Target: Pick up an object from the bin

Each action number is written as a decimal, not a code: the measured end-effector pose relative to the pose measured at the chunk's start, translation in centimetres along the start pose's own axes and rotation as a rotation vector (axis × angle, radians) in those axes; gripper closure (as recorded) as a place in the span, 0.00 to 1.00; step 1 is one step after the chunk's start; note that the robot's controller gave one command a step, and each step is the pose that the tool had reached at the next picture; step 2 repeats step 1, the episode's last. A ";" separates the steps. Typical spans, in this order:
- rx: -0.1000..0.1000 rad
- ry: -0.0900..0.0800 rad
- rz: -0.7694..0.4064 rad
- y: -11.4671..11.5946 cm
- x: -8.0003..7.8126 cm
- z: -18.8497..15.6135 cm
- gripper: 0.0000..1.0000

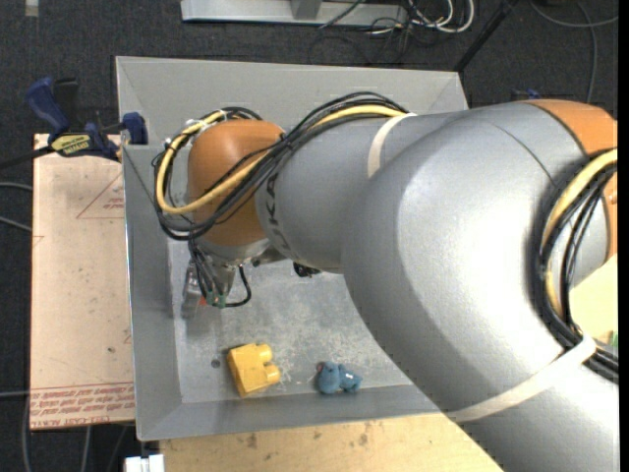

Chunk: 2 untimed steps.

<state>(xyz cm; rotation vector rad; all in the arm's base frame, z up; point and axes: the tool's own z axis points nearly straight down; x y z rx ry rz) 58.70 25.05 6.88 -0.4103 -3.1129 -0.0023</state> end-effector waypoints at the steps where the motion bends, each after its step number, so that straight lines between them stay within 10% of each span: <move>1: -0.002 -0.004 -0.001 0.1 -0.1 -1.8 1.00; 2: -0.002 -0.004 -0.001 0.1 -0.1 -1.8 1.00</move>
Offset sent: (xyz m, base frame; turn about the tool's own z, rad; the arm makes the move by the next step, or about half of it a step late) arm 0.0002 0.0001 0.0171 0.0000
